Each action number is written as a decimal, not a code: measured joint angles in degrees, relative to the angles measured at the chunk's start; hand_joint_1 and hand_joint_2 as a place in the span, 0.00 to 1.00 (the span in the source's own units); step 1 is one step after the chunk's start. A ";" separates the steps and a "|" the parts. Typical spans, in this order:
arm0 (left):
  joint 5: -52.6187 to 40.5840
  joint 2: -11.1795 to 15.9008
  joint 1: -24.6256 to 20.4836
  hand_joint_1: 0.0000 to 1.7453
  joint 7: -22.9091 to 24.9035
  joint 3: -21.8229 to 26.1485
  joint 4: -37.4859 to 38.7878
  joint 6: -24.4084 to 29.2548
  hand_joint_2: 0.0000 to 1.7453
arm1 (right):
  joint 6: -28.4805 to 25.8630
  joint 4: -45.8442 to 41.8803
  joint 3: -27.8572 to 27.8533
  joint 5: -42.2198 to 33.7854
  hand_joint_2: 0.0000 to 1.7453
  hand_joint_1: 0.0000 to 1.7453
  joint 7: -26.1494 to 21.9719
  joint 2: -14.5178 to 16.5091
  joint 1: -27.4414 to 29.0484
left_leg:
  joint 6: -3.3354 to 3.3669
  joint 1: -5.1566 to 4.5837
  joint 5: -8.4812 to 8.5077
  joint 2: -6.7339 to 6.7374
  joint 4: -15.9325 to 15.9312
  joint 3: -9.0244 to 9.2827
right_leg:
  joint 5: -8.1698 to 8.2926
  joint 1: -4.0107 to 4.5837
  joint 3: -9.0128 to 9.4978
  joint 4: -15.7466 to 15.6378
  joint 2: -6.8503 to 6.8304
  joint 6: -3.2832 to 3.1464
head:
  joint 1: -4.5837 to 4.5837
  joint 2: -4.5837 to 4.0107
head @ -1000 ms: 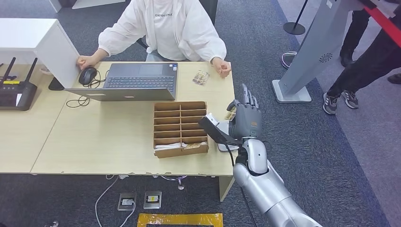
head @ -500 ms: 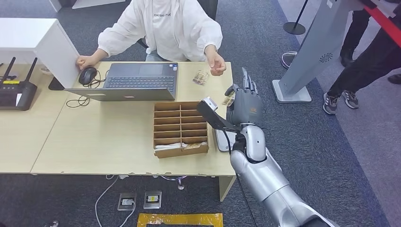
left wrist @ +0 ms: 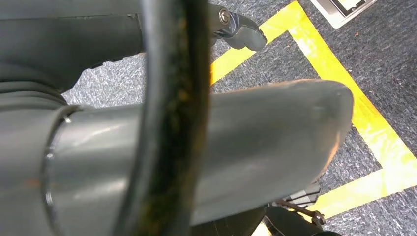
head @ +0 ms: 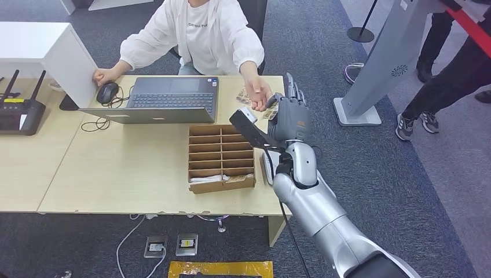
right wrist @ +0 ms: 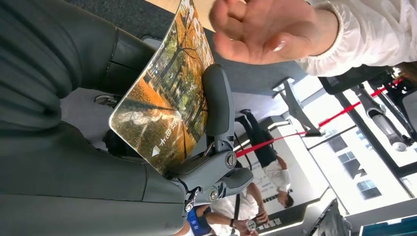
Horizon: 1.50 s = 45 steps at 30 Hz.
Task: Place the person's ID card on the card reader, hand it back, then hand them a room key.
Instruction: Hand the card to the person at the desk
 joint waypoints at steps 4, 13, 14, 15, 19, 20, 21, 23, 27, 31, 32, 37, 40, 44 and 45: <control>-0.01 0.00 0.00 0.00 0.00 0.00 0.00 0.00 0.00 | 0.08 0.88 0.27 -0.75 1.00 1.00 -0.01 0.55 -0.64 | 0.00 0.00 0.00 0.00 0.00 0.00 | 0.00 0.00 0.00 0.00 0.00 0.00 | 0.00 0.00; 0.27 0.00 -0.01 0.00 0.02 0.00 0.00 0.05 0.00 | 1.05 2.39 1.17 -1.46 1.00 1.00 -0.09 1.50 -1.17 | 0.00 0.00 0.00 0.00 0.00 -0.01 | 0.00 0.00 -0.01 0.00 0.00 0.00 | -0.01 0.00; 0.34 0.00 -0.01 0.00 0.02 0.01 0.00 0.08 0.00 | 1.05 2.51 1.27 -1.57 1.00 1.00 -0.10 1.62 -1.18 | 0.00 0.00 0.00 0.00 0.00 -0.01 | 0.00 0.00 -0.01 0.00 0.01 0.00 | -0.01 0.00; 0.37 0.00 0.00 0.00 0.02 0.01 0.00 0.10 0.00 | 1.05 2.63 1.37 -1.66 1.00 1.00 -0.13 1.74 -1.19 | 0.00 0.00 0.00 0.00 0.00 -0.01 | 0.00 0.00 -0.01 0.00 0.00 0.00 | -0.01 0.00; 0.41 0.00 0.02 0.00 0.02 0.02 0.00 0.21 0.00 | 1.08 3.13 1.75 -1.87 1.00 1.00 -0.23 2.12 -1.30 | 0.00 0.00 0.00 0.00 0.00 -0.02 | 0.00 0.00 -0.02 0.00 -0.01 0.00 | 0.00 0.00; 0.42 0.00 0.02 0.00 0.02 0.02 0.00 0.23 0.00 | 1.12 3.28 1.90 -1.88 1.00 1.00 -0.24 2.21 -1.37 | 0.00 0.00 0.00 0.00 0.00 -0.03 | 0.00 0.00 -0.02 0.00 -0.01 0.00 | 0.01 0.00; 0.44 0.00 0.03 0.00 0.02 0.02 0.00 0.26 0.00 | 1.21 3.45 2.08 -1.90 1.00 1.00 -0.25 2.31 -1.46 | 0.00 0.00 0.00 0.00 0.00 -0.03 | 0.00 0.00 -0.03 0.00 0.00 0.00 | 0.00 0.00; 0.50 0.01 0.03 0.00 0.02 0.02 0.00 0.32 0.00 | 1.43 3.78 2.37 -1.91 1.00 1.00 -0.29 2.43 -1.65 | 0.00 0.00 0.00 -0.01 0.00 -0.04 | 0.00 0.00 -0.03 0.00 -0.01 0.00 | 0.00 0.00; 0.80 0.02 0.10 0.00 0.02 0.02 0.00 0.44 0.00 | 1.70 4.34 2.49 -2.08 1.00 0.68 -0.40 2.77 -1.79 | 0.00 0.00 0.00 -0.03 0.00 -0.06 | 0.00 0.00 -0.05 0.00 -0.03 0.00 | -0.01 0.00; 0.98 0.02 0.13 0.00 0.02 0.02 0.00 0.52 0.00 | 1.98 4.84 2.52 -2.51 1.00 0.00 -0.67 3.15 -1.85 | 0.00 0.00 0.00 -0.03 0.00 -0.07 | 0.00 0.00 -0.06 0.00 -0.02 0.00 | 0.00 0.00; 0.99 0.02 0.13 0.00 0.02 0.02 0.00 0.52 0.00 | 2.11 4.96 2.55 -2.75 1.00 0.00 -0.72 3.28 -1.86 | 0.00 0.00 0.00 -0.03 0.00 -0.08 | 0.00 0.00 -0.06 0.00 -0.02 0.00 | 0.00 0.00; 0.99 0.02 0.14 0.00 0.02 0.02 0.00 0.52 0.00 | 2.52 5.56 3.23 -3.69 0.00 0.00 -0.79 3.70 -2.04 | 0.00 0.00 0.00 -0.02 0.00 -0.07 | 0.00 0.00 -0.06 -0.01 -0.02 0.00 | -0.01 0.00; 0.96 0.02 0.14 0.00 0.02 0.02 0.00 0.52 0.00 | 2.43 5.72 3.69 -4.11 0.00 0.00 -0.83 3.84 -2.14 | 0.00 0.00 0.00 -0.02 0.00 -0.06 | 0.00 0.00 -0.05 -0.01 -0.02 0.00 | 0.01 0.00; 0.91 0.02 0.14 0.00 0.02 0.02 0.00 0.52 0.00 | 2.17 5.94 4.04 -4.65 0.00 0.00 -0.87 3.84 -2.16 | 0.00 0.00 0.00 -0.02 0.00 -0.05 | 0.00 0.00 -0.05 0.00 -0.02 0.00 | -0.01 0.00; 0.90 0.02 0.14 0.00 0.02 0.02 0.00 0.52 0.00 | 2.16 5.99 4.08 -4.70 0.00 0.00 -0.87 3.84 -2.16 | 0.00 0.00 0.00 -0.02 0.00 -0.06 | 0.00 0.00 -0.05 0.00 -0.02 0.00 | 0.00 0.00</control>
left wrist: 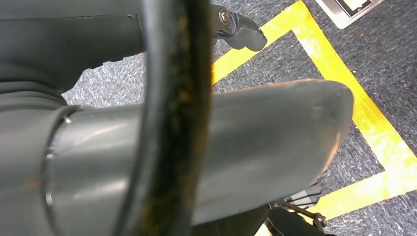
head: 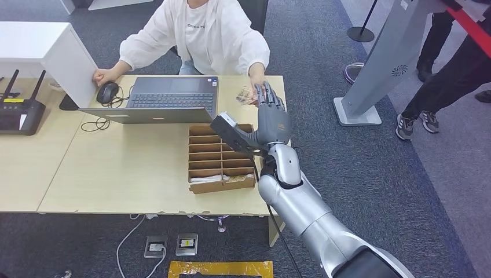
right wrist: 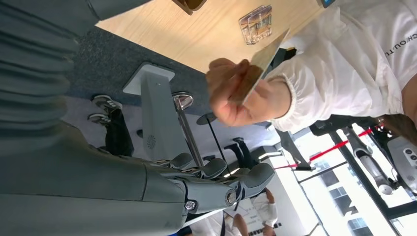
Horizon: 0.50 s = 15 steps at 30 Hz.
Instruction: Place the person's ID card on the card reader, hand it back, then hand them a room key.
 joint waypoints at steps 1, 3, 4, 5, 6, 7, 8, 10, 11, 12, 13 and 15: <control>-0.01 0.00 0.00 0.00 0.00 0.00 0.00 0.00 0.00 | -0.01 0.05 0.03 -0.02 0.00 0.00 0.00 0.00 0.00 | 0.00 0.00 0.00 0.00 0.00 0.00 | 0.00 0.00 0.00 0.00 0.00 0.00 | -0.01 0.00; -0.01 0.00 0.00 0.00 0.00 0.00 0.00 0.00 0.00 | -0.11 0.11 0.10 -0.06 0.50 0.00 -0.02 0.00 0.00 | 0.00 0.00 0.00 0.00 0.00 0.00 | 0.00 0.00 0.00 0.00 0.00 0.00 | -0.01 0.00; -0.01 0.00 0.00 0.00 0.00 0.00 0.00 0.00 0.00 | -0.27 0.13 0.14 -0.08 0.75 0.00 -0.06 0.00 -0.01 | 0.00 0.00 0.00 0.00 0.00 0.00 | 0.00 0.00 0.00 0.00 0.00 0.00 | -0.01 0.00; -0.01 0.00 0.00 0.00 0.00 0.00 0.00 0.00 0.00 | -0.55 0.14 0.21 -0.10 1.00 0.00 -0.16 0.00 -0.02 | 0.00 0.00 0.00 0.00 0.00 -0.01 | 0.00 0.00 0.00 0.00 0.00 0.00 | -0.01 0.00; -0.01 0.00 0.00 0.00 0.00 0.00 0.00 0.00 0.00 | -0.92 0.14 0.31 -0.12 1.00 0.00 -0.29 0.00 -0.05 | 0.00 0.00 0.00 0.00 0.00 -0.01 | 0.00 0.00 0.00 0.00 0.00 0.00 | -0.01 0.00; -0.01 0.00 0.00 0.00 0.00 0.00 0.00 0.00 0.00 | -1.45 0.13 0.49 -0.17 1.00 0.00 -0.46 0.00 -0.09 | 0.00 0.00 0.00 0.00 0.00 -0.01 | 0.00 0.00 0.00 0.00 0.01 0.00 | -0.01 0.00; 0.00 0.00 0.00 0.00 0.00 0.00 0.00 0.00 0.00 | -2.08 0.12 0.70 -0.30 1.00 0.00 -0.70 0.00 -0.12 | 0.00 0.00 0.00 0.00 0.00 0.00 | 0.00 0.00 0.00 0.00 0.01 0.00 | -0.01 0.00; 0.07 0.00 0.03 0.00 0.00 0.00 0.00 0.02 0.00 | -3.27 -0.02 1.15 -0.69 1.00 0.00 -1.19 -0.03 -0.10 | 0.00 0.00 0.00 0.00 0.00 0.00 | 0.00 0.00 0.00 -0.01 0.01 0.00 | 0.00 0.00; 0.12 0.01 0.08 0.00 -0.01 0.01 0.00 0.04 0.00 | -3.64 -0.27 1.33 -0.79 1.00 0.00 -1.39 -0.08 -0.02 | 0.00 0.00 0.00 0.00 0.00 0.00 | 0.00 0.00 0.00 -0.01 0.01 0.00 | 0.00 0.00; 0.20 0.01 0.15 0.00 -0.02 0.02 0.00 0.07 0.00 | -3.83 -0.67 1.48 -0.73 1.00 0.00 -1.49 -0.15 0.15 | 0.00 0.00 0.00 0.00 0.00 0.00 | 0.00 0.00 0.00 -0.01 0.01 0.00 | 0.00 0.00; 0.30 0.02 0.24 0.00 -0.04 0.03 0.00 0.09 0.00 | -3.89 -1.24 1.59 -0.53 1.00 0.00 -1.51 -0.25 0.37 | 0.00 0.00 0.00 0.01 0.00 0.01 | 0.00 0.00 -0.01 -0.01 0.02 0.00 | -0.01 0.00; 0.65 0.02 0.49 0.00 -0.27 0.09 0.00 0.19 0.00 | -3.70 -3.00 1.75 -0.06 1.00 0.00 -1.01 -0.61 1.14 | 0.00 0.00 0.00 0.01 0.00 0.01 | 0.00 0.00 -0.01 -0.01 0.02 0.00 | -0.01 0.00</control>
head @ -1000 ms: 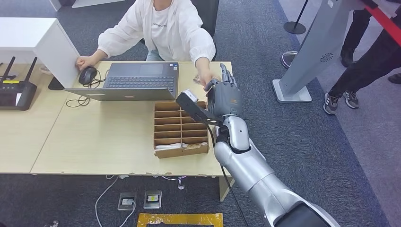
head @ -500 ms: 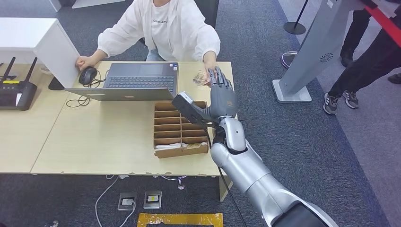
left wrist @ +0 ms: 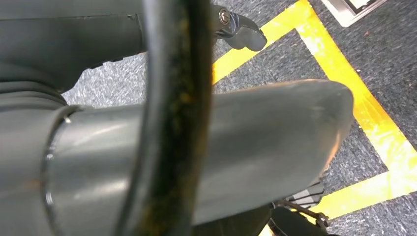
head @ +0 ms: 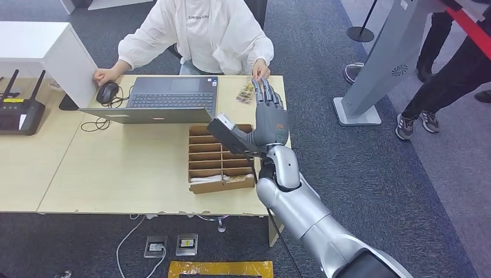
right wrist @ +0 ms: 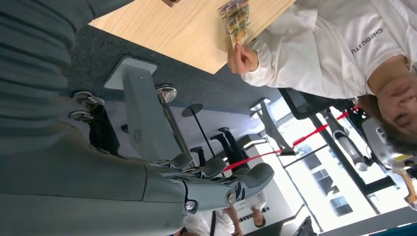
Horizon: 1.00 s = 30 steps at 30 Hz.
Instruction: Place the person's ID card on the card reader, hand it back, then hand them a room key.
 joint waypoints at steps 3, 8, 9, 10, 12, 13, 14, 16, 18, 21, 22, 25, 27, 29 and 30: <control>0.59 0.00 0.49 0.00 -0.56 0.11 0.00 0.32 0.00 | 1.53 -3.76 0.66 0.36 1.00 0.00 2.16 -1.17 1.71 | 0.00 0.00 0.00 0.01 0.00 0.00 | 0.00 0.00 -0.01 -0.01 0.00 0.00 | 0.00 0.00; 1.06 0.01 1.14 0.00 -1.14 0.21 0.00 0.53 0.00 | 5.43 -12.67 2.09 2.21 1.00 0.00 6.86 -4.64 5.07 | 0.00 -0.01 0.00 0.02 0.00 -0.01 | 0.00 0.00 -0.02 -0.02 0.03 0.00 | -0.01 0.00; 1.13 0.01 1.20 0.00 -1.20 0.24 0.01 0.54 0.00 | 5.99 -14.23 2.32 2.52 1.00 0.00 7.43 -5.27 5.61 | 0.00 -0.01 0.00 0.02 0.00 -0.01 | 0.00 0.00 -0.02 -0.02 0.04 0.00 | -0.01 0.00; 1.17 0.01 1.26 0.00 -1.27 0.33 0.01 0.55 0.00 | 6.51 -15.97 2.54 2.83 1.00 0.00 7.99 -6.05 6.17 | 0.00 -0.01 -0.01 0.03 0.00 -0.01 | 0.00 -0.01 -0.02 -0.02 0.05 0.00 | -0.01 0.00; 1.19 0.02 1.37 0.00 -1.36 0.52 0.02 0.53 0.00 | 7.26 -19.25 2.97 3.35 1.00 0.00 8.82 -7.42 6.98 | 0.00 -0.02 -0.01 0.07 0.00 0.00 | 0.00 -0.01 -0.03 -0.02 0.08 0.00 | -0.01 0.00; 1.19 0.03 1.41 0.00 -1.40 0.62 0.02 0.48 0.00 | 7.65 -20.96 3.19 3.65 1.00 0.00 9.26 -8.14 7.42 | 0.00 -0.02 -0.01 0.09 0.00 0.01 | 0.00 -0.01 -0.03 -0.02 0.09 0.00 | -0.01 0.00; 1.16 0.05 1.42 0.00 -1.42 0.67 0.01 0.41 0.00 | 7.99 -22.30 3.36 3.93 1.00 0.00 9.65 -8.63 7.81 | 0.00 -0.01 -0.01 0.11 0.00 0.02 | 0.00 -0.01 -0.03 -0.02 0.09 0.00 | 0.00 0.00; 1.12 0.07 1.41 0.00 -1.45 0.74 0.00 0.31 0.00 | 8.38 -23.70 3.45 4.23 1.00 0.00 10.09 -9.21 8.42 | 0.00 -0.01 -0.01 0.10 0.00 0.02 | 0.00 -0.01 -0.02 -0.03 0.08 0.00 | 0.03 0.00; 1.11 0.07 1.41 0.00 -1.46 0.77 0.00 0.29 0.00 | 8.43 -23.91 3.46 4.26 1.00 0.00 10.16 -9.29 8.54 | 0.00 -0.01 -0.01 0.10 0.00 0.02 | 0.00 -0.01 -0.02 -0.03 0.08 0.00 | 0.04 0.00; 1.10 0.07 1.41 0.00 -1.46 0.79 0.01 0.29 0.00 | 8.47 -24.17 3.47 4.28 1.00 0.00 10.19 -9.39 8.67 | 0.00 -0.01 -0.01 0.09 0.00 0.02 | 0.00 -0.01 -0.02 -0.03 0.08 0.00 | 0.04 0.00; 1.08 0.08 1.42 0.00 -1.46 0.85 0.01 0.25 0.00 | 8.61 -24.77 3.51 4.35 1.00 0.00 10.31 -9.61 8.95 | 0.00 -0.01 -0.01 0.09 0.00 0.01 | 0.00 -0.01 -0.03 -0.03 0.08 0.00 | 0.02 0.00; 0.84 0.23 1.45 0.00 -1.46 1.08 0.01 -0.11 0.00 | 11.27 -31.17 3.85 6.98 1.00 0.00 11.73 -12.16 11.31 | 0.00 -0.01 -0.01 0.08 0.00 0.00 | 0.00 -0.01 -0.04 -0.02 0.08 0.00 | -0.01 0.00; 0.56 0.38 1.45 0.00 -1.46 1.14 0.01 -0.47 0.00 | 14.94 -38.11 4.12 11.53 1.00 0.00 13.27 -14.81 13.71 | 0.00 -0.01 -0.01 0.10 0.00 0.00 | 0.00 0.00 -0.05 -0.02 0.09 0.00 | -0.01 0.00; 0.38 0.45 1.43 0.00 -1.46 1.16 0.00 -0.68 0.00 | 17.40 -41.84 4.20 15.28 1.00 0.00 13.75 -16.07 15.02 | 0.00 -0.01 -0.01 0.10 0.00 0.00 | 0.00 0.00 -0.05 -0.02 0.09 0.00 | -0.02 0.00; 0.26 0.47 1.42 0.00 -1.46 1.15 0.00 -0.76 0.00 | 18.49 -43.16 4.21 16.79 1.00 0.00 13.55 -16.50 15.50 | 0.00 -0.01 -0.01 0.09 0.00 0.01 | 0.00 0.00 -0.04 -0.02 0.09 0.00 | -0.01 0.00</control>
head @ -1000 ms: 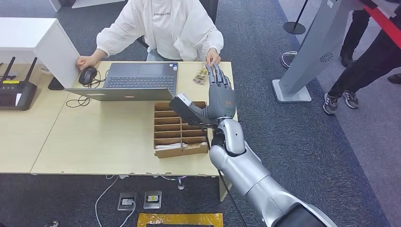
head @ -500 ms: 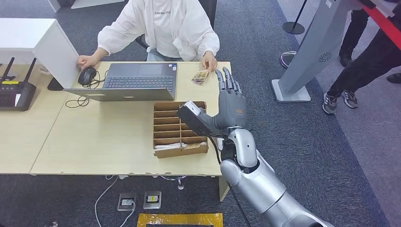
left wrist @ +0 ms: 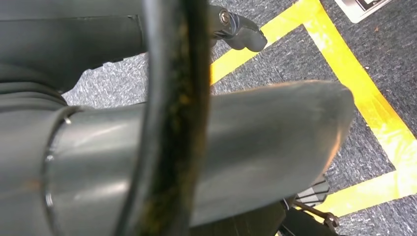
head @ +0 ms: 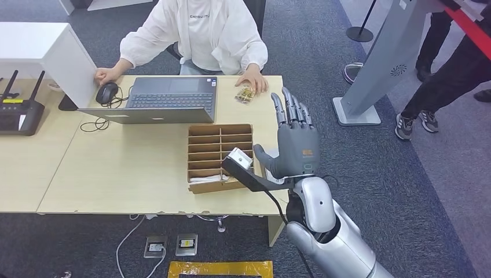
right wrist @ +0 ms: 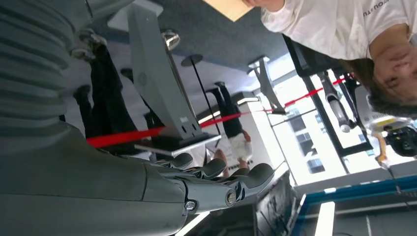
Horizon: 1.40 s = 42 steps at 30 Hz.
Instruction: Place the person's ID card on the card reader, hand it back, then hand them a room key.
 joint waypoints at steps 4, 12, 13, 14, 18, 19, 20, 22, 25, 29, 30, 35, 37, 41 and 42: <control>-0.75 0.09 -0.08 0.00 0.00 -0.02 0.00 -0.52 0.00 | 5.95 -5.63 0.50 3.64 1.00 0.00 -3.10 -1.52 1.88 | 0.00 0.00 0.00 0.02 0.00 0.01 | 0.00 0.00 0.01 0.00 0.02 0.00 | 0.01 0.00; -1.43 0.31 -0.59 0.00 0.02 -0.04 -0.02 -1.11 0.00 | 12.28 -11.15 2.64 6.09 1.00 0.00 -5.62 -3.05 3.36 | 0.00 0.00 0.00 0.00 0.00 0.01 | 0.00 0.00 0.02 0.01 0.00 0.00 | 0.00 0.00; -1.45 0.33 -0.63 0.00 0.05 -0.04 -0.02 -1.11 0.00 | 13.12 -11.47 2.92 6.71 1.00 0.00 -5.78 -3.20 3.38 | 0.00 0.00 0.00 0.00 0.00 0.01 | 0.00 0.00 0.02 0.01 0.00 0.00 | 0.00 0.00; -1.48 0.35 -0.68 0.00 0.11 -0.04 -0.02 -1.11 0.00 | 13.98 -11.68 3.28 7.41 1.00 0.00 -5.91 -3.32 3.37 | 0.00 0.00 0.00 -0.01 0.00 0.01 | 0.00 0.00 0.03 0.01 -0.01 0.00 | 0.01 0.00; -1.70 0.43 -0.90 0.00 0.49 -0.04 -0.05 -1.13 0.00 | 16.63 -11.85 5.21 9.73 1.00 0.00 -6.61 -3.67 3.18 | 0.00 0.01 0.00 -0.02 0.00 0.00 | 0.00 0.00 0.03 0.01 -0.01 0.00 | 0.00 0.00; -1.75 0.44 -0.97 0.00 0.54 -0.04 -0.06 -1.13 0.00 | 16.97 -11.84 5.78 9.78 1.00 0.00 -6.91 -3.71 3.11 | 0.00 0.01 0.00 -0.02 0.00 -0.01 | 0.00 0.00 0.03 0.01 -0.01 0.00 | 0.01 0.00; -1.80 0.45 -1.01 0.00 0.56 -0.04 -0.07 -1.12 0.00 | 17.19 -11.82 6.32 9.50 1.00 0.00 -7.32 -3.73 3.08 | 0.00 0.01 0.00 -0.02 0.00 -0.01 | 0.00 0.00 0.03 0.01 -0.02 0.00 | -0.01 0.00; -1.87 0.45 -1.07 0.00 0.58 -0.04 -0.15 -1.10 0.00 | 17.16 -11.72 7.36 8.10 1.00 0.00 -8.24 -3.73 3.04 | 0.00 0.01 0.00 -0.03 0.00 -0.02 | 0.00 0.00 0.03 0.01 -0.02 0.00 | 0.01 0.00; -2.03 0.46 -1.10 0.00 0.59 -0.04 -0.38 -1.05 0.00 | 16.32 -10.95 8.77 5.25 1.00 0.00 -9.29 -3.46 2.79 | 0.00 0.01 0.00 -0.04 0.00 -0.04 | 0.00 0.00 0.03 0.01 -0.03 0.00 | 0.01 0.01; -2.21 0.48 -1.21 0.00 0.61 -0.04 -0.49 -0.97 0.00 | 14.74 -8.35 10.06 2.00 1.00 0.00 -10.09 -2.46 2.19 | 0.00 0.01 0.00 -0.04 0.00 -0.04 | 0.00 0.00 0.04 0.01 -0.05 0.00 | 0.01 0.00; -2.23 0.49 -1.22 0.00 0.61 -0.04 -0.50 -0.96 0.00 | 14.39 -7.54 10.32 1.32 1.00 0.00 -10.19 -2.20 2.02 | 0.00 0.01 0.00 -0.04 0.00 -0.04 | 0.00 0.00 0.04 0.01 -0.06 0.00 | 0.01 0.00; -2.41 0.49 -1.24 0.00 0.64 -0.04 -0.50 -0.94 0.00 | 12.63 -3.46 11.28 -0.99 1.00 0.00 -10.19 -0.85 1.47 | 0.00 0.01 0.00 -0.05 0.00 -0.03 | 0.00 0.00 0.04 0.02 -0.06 0.00 | 0.01 0.00; -2.51 0.49 -1.26 0.00 0.65 -0.04 -0.50 -0.93 0.00 | 11.89 -1.65 11.62 -1.47 1.00 0.00 -9.72 -0.32 1.20 | 0.00 0.01 0.00 -0.05 0.00 -0.03 | 0.00 0.00 0.03 0.02 -0.06 0.00 | 0.01 0.00; -2.63 0.49 -1.28 0.00 0.71 -0.04 -0.50 -0.95 0.00 | 10.80 1.64 12.25 -1.97 1.00 0.00 -8.87 0.64 0.74 | 0.00 0.01 0.00 -0.05 0.00 -0.04 | 0.00 0.00 0.03 0.02 -0.06 0.00 | 0.00 0.00; -2.66 0.49 -1.29 0.00 0.75 -0.04 -0.50 -0.96 0.00 | 10.65 2.39 12.38 -2.10 1.00 0.00 -8.80 0.84 0.62 | 0.00 0.01 0.00 -0.05 0.00 -0.04 | 0.00 0.00 0.03 0.02 -0.06 0.00 | 0.00 0.00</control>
